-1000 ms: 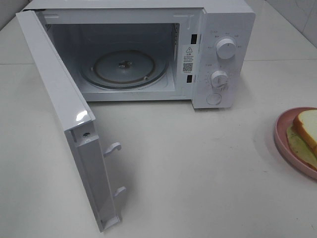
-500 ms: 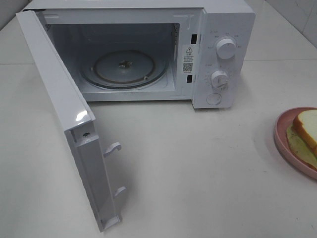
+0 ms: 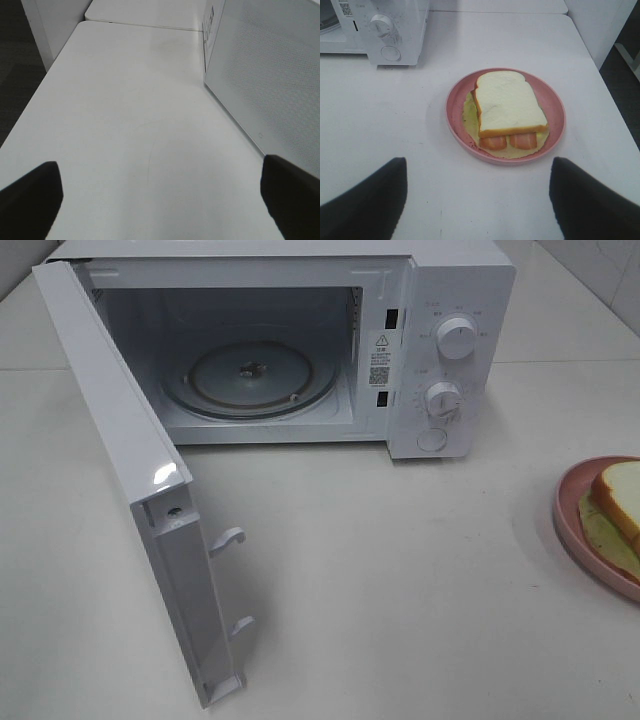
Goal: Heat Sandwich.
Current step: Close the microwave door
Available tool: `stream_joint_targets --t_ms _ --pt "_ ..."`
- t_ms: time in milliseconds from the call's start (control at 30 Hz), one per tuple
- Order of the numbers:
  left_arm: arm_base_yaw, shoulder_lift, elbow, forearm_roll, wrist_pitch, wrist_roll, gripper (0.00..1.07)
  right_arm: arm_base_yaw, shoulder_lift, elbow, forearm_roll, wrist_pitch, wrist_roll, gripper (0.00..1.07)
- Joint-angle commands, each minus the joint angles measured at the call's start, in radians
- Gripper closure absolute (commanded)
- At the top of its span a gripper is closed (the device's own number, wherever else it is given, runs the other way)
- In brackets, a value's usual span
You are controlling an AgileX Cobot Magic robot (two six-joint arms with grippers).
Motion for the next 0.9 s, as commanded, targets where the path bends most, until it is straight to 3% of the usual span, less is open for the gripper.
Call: stream_joint_targets --t_ms 33,900 --pt "0.003 -0.023 0.003 -0.009 -0.008 0.000 0.03 -0.006 -0.026 0.006 0.002 -0.009 -0.011 0.31" --pt "0.003 -0.023 0.003 -0.016 -0.008 0.000 0.03 -0.005 -0.026 0.006 0.002 -0.010 -0.011 0.31"
